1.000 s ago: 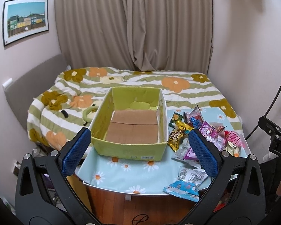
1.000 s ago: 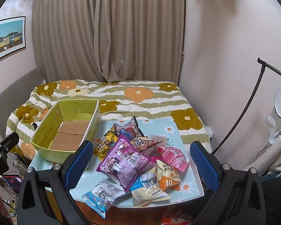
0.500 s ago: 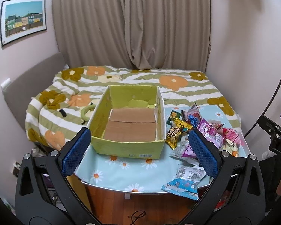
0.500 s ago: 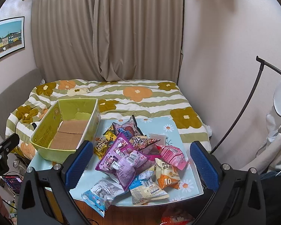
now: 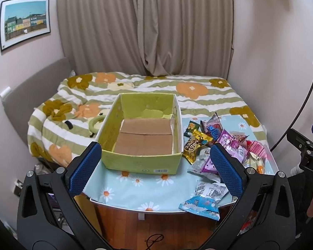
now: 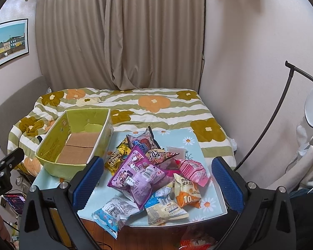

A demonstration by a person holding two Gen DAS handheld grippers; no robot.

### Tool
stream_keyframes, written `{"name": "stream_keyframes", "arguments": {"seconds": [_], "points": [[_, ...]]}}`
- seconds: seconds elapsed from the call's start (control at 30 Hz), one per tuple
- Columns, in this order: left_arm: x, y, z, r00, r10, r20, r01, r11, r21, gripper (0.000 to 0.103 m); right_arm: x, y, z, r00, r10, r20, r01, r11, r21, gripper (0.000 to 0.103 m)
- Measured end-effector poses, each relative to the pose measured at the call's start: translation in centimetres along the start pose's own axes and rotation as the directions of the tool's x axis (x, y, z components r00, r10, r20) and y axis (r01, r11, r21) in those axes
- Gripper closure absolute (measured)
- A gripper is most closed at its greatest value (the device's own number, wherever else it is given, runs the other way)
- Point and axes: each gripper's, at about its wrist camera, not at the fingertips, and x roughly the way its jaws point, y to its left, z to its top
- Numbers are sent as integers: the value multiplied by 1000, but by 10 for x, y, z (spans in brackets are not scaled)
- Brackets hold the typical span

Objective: Organize snacks

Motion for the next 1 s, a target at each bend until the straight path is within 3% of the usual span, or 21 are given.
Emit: {"name": "stream_keyframes", "arguments": {"seconds": [1.0], "points": [[-5,-4,2,1000,-17,6,17,1000,9,0,-1,-1,1,1000,1,-1,-1,1000,2,0]]}}
